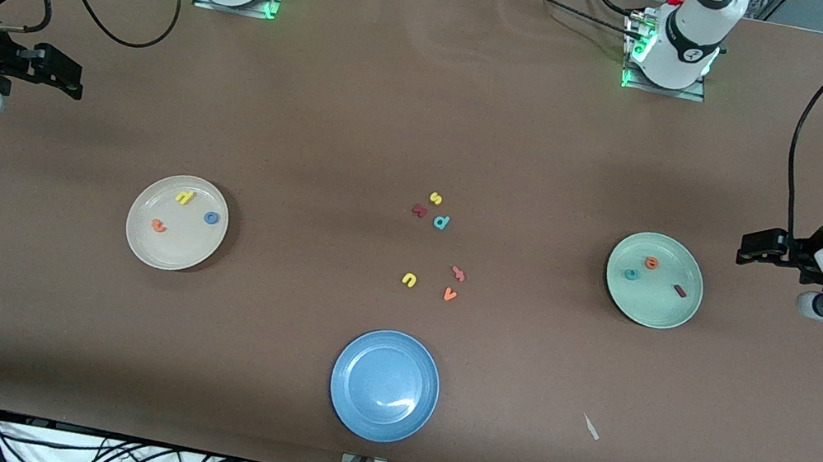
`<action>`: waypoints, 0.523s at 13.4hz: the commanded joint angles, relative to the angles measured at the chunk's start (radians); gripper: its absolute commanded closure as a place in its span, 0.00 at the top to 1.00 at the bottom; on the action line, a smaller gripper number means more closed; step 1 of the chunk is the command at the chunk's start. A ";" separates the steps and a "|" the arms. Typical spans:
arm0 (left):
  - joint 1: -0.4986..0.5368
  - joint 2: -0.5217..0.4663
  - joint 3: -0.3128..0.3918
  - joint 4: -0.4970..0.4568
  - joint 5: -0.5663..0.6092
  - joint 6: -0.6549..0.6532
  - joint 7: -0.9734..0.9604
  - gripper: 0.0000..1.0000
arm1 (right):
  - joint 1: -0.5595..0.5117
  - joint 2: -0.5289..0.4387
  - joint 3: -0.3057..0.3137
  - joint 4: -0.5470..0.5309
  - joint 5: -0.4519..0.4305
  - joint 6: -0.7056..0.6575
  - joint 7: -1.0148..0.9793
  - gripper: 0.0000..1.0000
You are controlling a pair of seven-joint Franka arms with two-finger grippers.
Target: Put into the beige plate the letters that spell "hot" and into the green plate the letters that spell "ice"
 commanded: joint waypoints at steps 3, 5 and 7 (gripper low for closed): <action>0.089 -0.015 -0.008 0.015 0.030 0.004 0.027 1.00 | -0.007 0.013 0.000 0.074 0.015 -0.084 -0.010 1.00; 0.092 -0.024 -0.004 0.017 0.091 -0.001 0.017 1.00 | -0.008 0.015 -0.002 0.076 0.012 -0.081 -0.007 1.00; 0.106 -0.054 0.034 0.017 0.099 -0.017 0.013 1.00 | -0.010 0.015 -0.003 0.097 0.010 -0.069 -0.004 1.00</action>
